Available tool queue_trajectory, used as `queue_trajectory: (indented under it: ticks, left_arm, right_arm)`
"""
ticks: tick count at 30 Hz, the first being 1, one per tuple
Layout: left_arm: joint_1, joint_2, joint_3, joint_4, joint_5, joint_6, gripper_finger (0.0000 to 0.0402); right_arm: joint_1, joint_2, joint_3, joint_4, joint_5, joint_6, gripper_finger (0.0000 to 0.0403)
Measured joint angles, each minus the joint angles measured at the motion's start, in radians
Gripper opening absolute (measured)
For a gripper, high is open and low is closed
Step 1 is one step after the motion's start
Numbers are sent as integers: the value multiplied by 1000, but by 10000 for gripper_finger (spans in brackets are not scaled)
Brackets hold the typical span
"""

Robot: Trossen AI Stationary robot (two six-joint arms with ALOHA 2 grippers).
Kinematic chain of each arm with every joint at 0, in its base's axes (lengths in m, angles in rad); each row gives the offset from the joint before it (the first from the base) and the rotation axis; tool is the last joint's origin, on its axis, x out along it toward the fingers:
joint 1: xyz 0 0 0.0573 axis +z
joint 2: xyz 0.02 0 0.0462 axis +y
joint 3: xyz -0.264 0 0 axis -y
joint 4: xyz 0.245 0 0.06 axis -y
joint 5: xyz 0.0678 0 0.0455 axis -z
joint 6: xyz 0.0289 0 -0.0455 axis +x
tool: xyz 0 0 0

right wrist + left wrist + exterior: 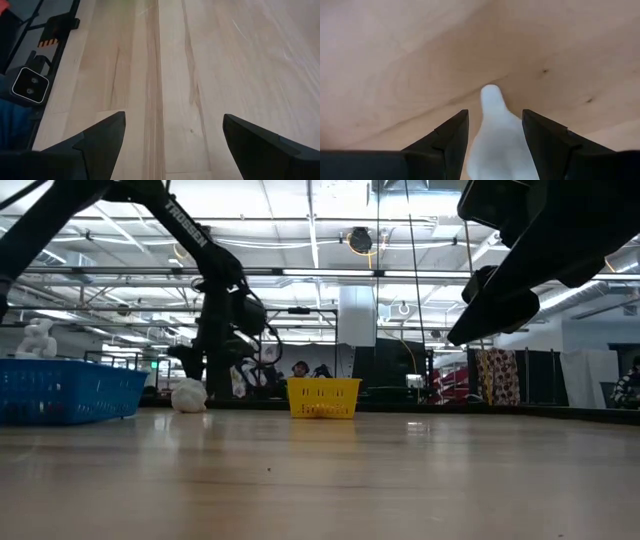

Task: Sort produce into baskets
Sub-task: Put the garlic into the green bin

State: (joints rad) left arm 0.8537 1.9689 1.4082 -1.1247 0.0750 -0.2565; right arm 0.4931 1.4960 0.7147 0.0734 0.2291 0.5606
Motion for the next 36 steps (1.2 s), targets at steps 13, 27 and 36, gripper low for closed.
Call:
queue_trajectory:
  ticks: [13, 27, 36]
  left_arm:
    - [-41, 77, -1, 4, -1, -18, 192]
    - [-45, 78, -1, -17, -37, 8, 145]
    - [-56, 78, -2, -17, -39, 9, 70]
  right_arm:
    - [0, 0, 0, 5, 0, 3, 325]
    - [0, 0, 0, 5, 1, -1, 325]
    - [0, 0, 0, 5, 1, 0, 325]
